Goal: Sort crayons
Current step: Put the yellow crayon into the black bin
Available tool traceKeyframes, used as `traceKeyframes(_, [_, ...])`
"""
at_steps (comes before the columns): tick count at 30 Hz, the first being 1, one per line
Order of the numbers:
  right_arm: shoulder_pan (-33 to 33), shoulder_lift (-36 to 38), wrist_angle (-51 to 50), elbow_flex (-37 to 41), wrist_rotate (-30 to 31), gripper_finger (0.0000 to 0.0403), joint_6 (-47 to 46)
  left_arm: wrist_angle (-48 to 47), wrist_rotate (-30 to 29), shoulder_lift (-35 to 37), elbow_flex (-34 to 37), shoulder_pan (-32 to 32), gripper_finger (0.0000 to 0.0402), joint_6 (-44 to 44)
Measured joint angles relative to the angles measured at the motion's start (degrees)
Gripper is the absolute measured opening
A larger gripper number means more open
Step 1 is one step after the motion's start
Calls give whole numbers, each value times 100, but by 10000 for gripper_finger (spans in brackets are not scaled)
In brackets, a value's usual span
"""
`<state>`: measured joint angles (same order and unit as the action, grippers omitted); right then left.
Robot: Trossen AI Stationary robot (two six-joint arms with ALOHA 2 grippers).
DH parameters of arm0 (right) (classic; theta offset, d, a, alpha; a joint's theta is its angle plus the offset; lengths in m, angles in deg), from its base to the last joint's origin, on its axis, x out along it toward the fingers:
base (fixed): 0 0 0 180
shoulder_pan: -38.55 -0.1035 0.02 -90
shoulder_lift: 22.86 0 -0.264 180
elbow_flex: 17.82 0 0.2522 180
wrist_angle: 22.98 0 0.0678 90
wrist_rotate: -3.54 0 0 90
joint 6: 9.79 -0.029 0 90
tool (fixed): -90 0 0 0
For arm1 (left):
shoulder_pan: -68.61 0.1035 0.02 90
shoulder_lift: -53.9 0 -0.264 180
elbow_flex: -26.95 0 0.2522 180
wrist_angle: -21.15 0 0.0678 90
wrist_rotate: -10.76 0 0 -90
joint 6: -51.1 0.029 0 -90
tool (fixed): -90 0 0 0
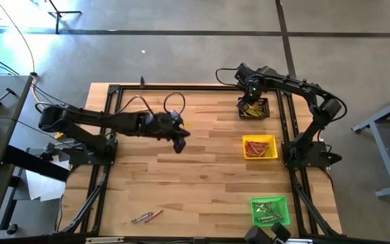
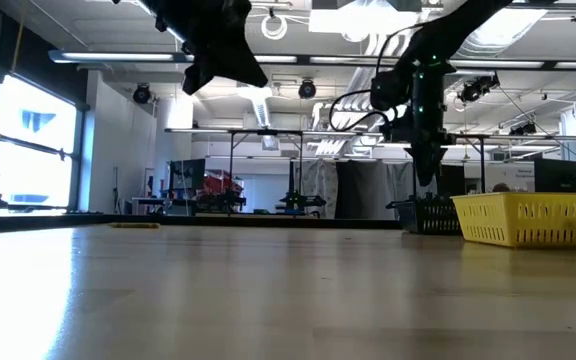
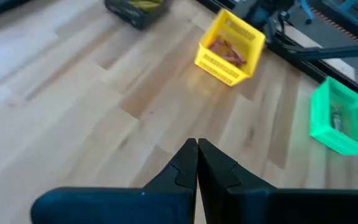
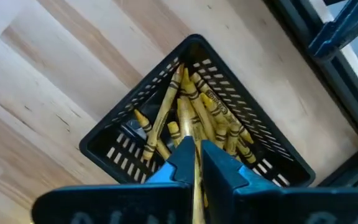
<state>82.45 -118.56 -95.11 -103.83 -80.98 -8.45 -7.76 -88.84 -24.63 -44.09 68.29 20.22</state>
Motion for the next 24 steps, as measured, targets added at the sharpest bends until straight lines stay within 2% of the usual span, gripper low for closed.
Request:
traceKeyframes(5, [0, -11, 40, 0, 48, 30, -42, -211, 8, 255, 2, 322, 1, 314])
traceKeyframes(9, [-24, -11, 37, 0, -23, 55, -618, -534, 6, 400, 2, 467, 1, 651])
traceKeyframes(13, [-182, -11, 25, 0, -964, 68, -2037, -1028, 8, 437, 2, 622, 1, 895])
traceKeyframes(16, [-523, -11, 304, 0, -1544, 67, -2467, -1481, 7, 388, 2, 789, 1, 1108])
traceKeyframes(21, [-1311, -11, 1080, 0, -1664, 64, -2589, -2191, -45, 217, 7, 1200, 1, 1510])
traceKeyframes(24, [-1729, -11, 1656, 0, -1665, 64, -2599, -2545, -345, 171, 8, 1465, 3, 1839])
